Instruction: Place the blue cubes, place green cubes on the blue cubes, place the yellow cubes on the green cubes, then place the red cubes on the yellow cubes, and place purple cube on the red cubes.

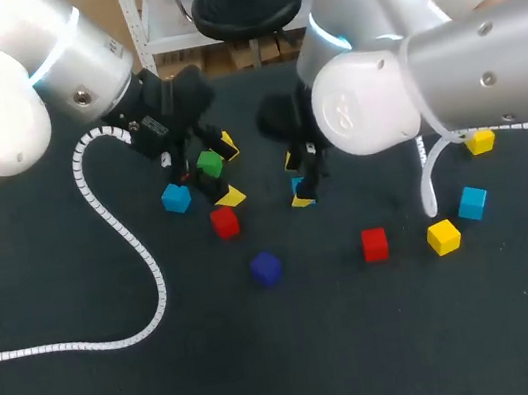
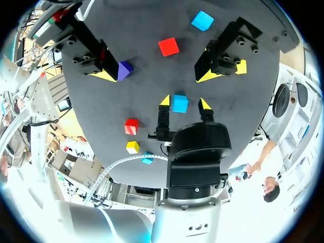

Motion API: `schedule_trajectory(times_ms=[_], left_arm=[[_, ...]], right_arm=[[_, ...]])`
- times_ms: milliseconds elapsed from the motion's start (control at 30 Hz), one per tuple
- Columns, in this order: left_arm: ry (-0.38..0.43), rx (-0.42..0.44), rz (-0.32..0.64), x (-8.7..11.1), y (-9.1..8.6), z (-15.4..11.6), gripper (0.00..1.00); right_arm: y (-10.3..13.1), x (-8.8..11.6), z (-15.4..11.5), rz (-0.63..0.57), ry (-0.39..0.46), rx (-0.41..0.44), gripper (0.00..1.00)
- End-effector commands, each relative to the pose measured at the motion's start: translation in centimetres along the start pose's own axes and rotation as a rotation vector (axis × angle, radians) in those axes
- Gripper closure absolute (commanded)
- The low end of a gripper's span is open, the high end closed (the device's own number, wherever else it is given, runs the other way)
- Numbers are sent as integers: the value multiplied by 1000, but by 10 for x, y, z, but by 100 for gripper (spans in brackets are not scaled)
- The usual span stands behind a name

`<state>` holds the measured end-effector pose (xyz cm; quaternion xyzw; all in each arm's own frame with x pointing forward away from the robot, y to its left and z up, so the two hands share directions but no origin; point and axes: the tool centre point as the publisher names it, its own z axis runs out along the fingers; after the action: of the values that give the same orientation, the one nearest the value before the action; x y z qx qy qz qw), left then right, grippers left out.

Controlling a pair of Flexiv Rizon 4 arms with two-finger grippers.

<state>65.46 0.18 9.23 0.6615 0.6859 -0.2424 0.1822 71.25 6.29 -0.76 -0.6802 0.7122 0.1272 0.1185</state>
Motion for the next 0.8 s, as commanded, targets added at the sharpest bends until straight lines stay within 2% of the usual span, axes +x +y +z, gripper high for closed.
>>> schedule_trajectory(times_ms=[33,567,800], left_arm=[[-1,3,2,0,1,0,0],[-1,3,2,0,1,0,0],[-1,3,2,0,1,0,0]], right_arm=[[4,7,-7,2,-13,12,0],[-10,17,-10,2,-22,45,0],[-13,22,-9,8,-26,28,0]])
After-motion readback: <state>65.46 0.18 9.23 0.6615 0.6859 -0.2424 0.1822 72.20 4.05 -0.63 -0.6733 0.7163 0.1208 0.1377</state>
